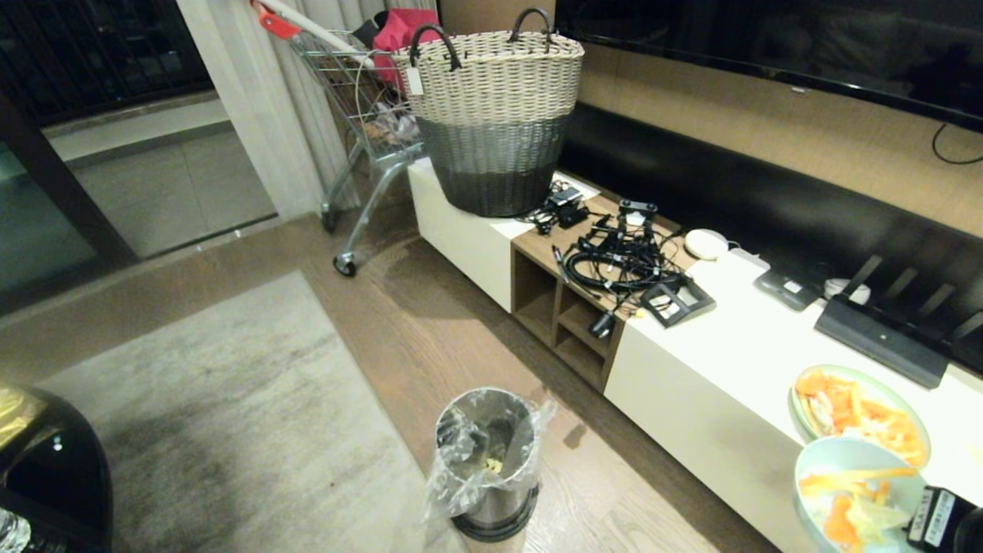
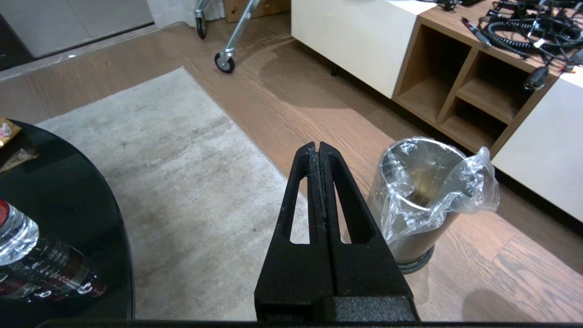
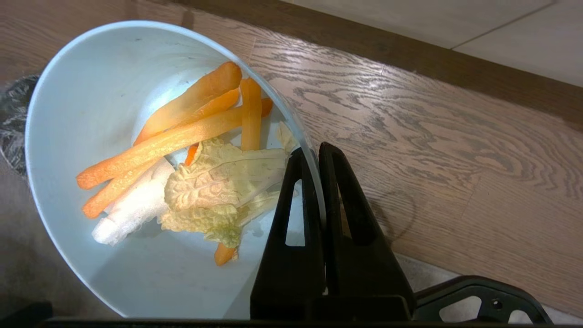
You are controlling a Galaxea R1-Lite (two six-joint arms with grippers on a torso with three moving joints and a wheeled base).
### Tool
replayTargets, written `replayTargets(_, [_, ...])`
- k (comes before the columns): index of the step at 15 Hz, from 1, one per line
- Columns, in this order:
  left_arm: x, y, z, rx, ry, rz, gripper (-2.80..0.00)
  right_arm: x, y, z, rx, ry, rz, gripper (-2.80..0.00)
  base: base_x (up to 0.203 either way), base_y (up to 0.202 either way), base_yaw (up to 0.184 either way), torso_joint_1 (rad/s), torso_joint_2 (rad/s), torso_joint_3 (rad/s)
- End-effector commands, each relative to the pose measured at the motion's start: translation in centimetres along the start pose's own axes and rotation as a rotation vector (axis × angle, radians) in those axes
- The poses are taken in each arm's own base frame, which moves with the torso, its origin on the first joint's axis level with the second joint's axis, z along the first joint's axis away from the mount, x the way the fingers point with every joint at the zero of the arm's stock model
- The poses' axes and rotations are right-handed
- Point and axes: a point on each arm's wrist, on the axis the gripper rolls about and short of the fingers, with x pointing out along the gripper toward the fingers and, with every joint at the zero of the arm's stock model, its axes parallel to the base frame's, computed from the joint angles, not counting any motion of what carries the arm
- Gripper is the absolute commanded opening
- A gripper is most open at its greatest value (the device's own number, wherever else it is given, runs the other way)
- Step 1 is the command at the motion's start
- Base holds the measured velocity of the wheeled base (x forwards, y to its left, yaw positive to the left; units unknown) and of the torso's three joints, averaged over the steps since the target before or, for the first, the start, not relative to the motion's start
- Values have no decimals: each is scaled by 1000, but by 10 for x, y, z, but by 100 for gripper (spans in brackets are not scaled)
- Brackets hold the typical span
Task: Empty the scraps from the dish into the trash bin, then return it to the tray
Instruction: Move the bowl over the trash can
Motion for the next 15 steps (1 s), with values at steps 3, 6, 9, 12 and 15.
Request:
replayTargets(3, [0,0,0,0,-1,0,-280,0,2,3,4,-22,-12,-280,0,0,0,0,0,0])
replayTargets(6, [0,0,0,-1,-1,0,-280,-4,4,7,13,-45,8,-280,0,0,0,0,0,0])
replayTargets(9, [0,0,0,-1,-1,0,-280,-9,5,11,20,-72,17,-280,0,0,0,0,0,0])
replayTargets(12, [0,0,0,-1,-1,0,-280,-13,5,12,25,-87,30,-280,0,0,0,0,0,0])
replayTargets(15, [0,0,0,-1,-1,0,-280,-13,4,11,26,-101,6,-280,0,0,0,0,0,0])
